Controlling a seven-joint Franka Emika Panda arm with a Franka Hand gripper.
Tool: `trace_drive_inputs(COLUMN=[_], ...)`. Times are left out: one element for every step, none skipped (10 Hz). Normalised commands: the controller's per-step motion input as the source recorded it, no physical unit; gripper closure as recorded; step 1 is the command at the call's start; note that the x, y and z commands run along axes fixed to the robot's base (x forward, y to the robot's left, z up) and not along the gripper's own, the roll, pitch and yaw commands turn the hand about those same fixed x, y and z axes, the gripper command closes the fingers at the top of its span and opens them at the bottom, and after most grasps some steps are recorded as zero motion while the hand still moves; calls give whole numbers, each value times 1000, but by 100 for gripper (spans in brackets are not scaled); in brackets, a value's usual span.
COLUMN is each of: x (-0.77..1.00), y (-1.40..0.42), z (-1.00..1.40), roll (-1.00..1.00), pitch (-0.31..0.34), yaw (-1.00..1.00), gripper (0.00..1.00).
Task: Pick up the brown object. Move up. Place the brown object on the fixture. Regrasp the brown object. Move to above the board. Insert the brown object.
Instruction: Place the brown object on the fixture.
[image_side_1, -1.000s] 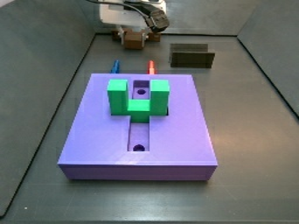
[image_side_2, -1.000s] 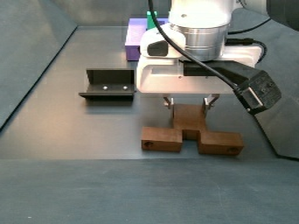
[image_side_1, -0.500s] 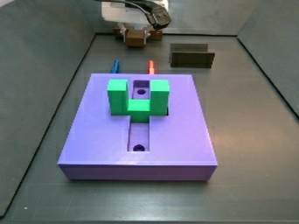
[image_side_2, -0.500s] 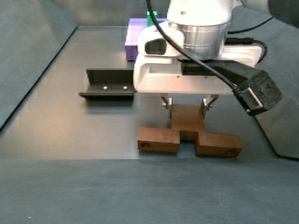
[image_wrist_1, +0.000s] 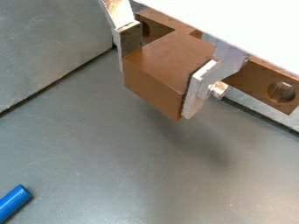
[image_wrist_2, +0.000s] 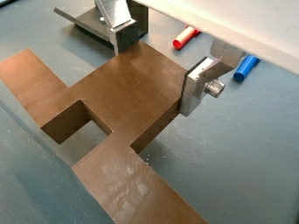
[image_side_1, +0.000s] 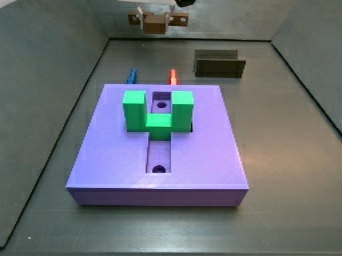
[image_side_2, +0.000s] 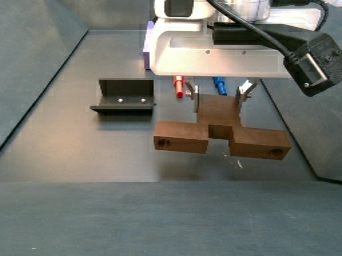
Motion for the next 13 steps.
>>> trace_drive_inputs(x=[17, 49, 86, 183, 186, 200, 246, 254, 629, 517, 300, 337, 0], y=[0, 0, -9, -43, -234, -317, -374, -411, -549, -546, -411, -369, -103], z=[0, 0, 120, 374, 440, 503, 531, 546, 357, -37, -103, -57, -97], roll=[-109, -280, -600, -1000, -1000, -1000, -1000, -997, -571, 520, 0, 6, -51], pitch=[0, 0, 0, 0, 0, 0, 0, 6, 614, 531, 0, 69, -89], yaw=[0, -31, -106, -171, -169, -91, -97, -123, 0, -3, -137, -143, 0], gripper=[100, 100, 100, 100, 100, 100, 100, 100, 100, 100, 100, 100, 100])
